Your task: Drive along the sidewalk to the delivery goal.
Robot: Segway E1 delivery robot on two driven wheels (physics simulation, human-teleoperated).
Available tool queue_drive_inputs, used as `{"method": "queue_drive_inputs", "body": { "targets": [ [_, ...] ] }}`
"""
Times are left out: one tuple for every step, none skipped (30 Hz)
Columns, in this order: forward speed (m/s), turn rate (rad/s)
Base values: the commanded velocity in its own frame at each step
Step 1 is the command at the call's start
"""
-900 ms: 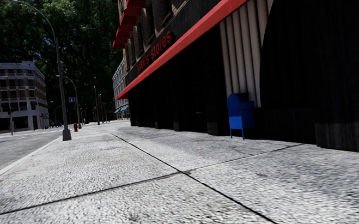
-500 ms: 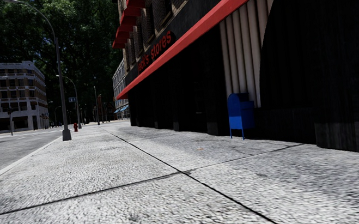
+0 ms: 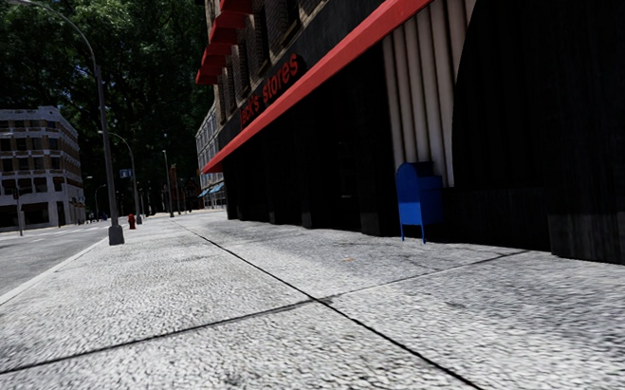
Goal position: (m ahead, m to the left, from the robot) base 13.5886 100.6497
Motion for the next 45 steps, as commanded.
{"method": "queue_drive_inputs", "body": {
  "targets": [
    [0.00, 0.00],
    [0.00, 0.00],
    [0.00, 0.00],
    [0.00, 0.05],
    [0.00, 0.05],
    [0.00, 0.11],
    [0.00, 0.13],
    [0.00, 0.13],
    [0.00, 0.13],
    [0.00, 0.13],
    [0.00, 0.13],
    [0.06, 0.13],
    [0.31, 0.13],
    [0.45, 0.13],
    [0.45, 0.13],
    [0.64, 0.13],
    [0.76, 0.13],
    [0.84, 0.13],
    [0.90, 0.13],
    [1.01, 0.13],
    [1.01, 0.13],
    [1.09, 0.13],
    [1.19, 0.13],
    [1.27, 0.13],
    [1.35, 0.13],
    [1.43, 0.13],
    [1.43, 0.13],
    [1.51, 0.13],
    [1.63, 0.13],
    [1.73, 0.13],
    [1.84, 0.13],
    [1.84, 0.13],
    [2.00, 0.13],
    [2.00, 0.13],
    [2.00, 0.13],
    [2.00, 0.13],
    [2.00, 0.13],
    [2.00, 0.13],
    [2.00, 0.13],
    [2.00, 0.13],
    [2.00, 0.13],
    [2.00, 0.13],
    [2.00, 0.18],
    [2.00, 0.18],
    [2.00, 0.23]
  ]
}}
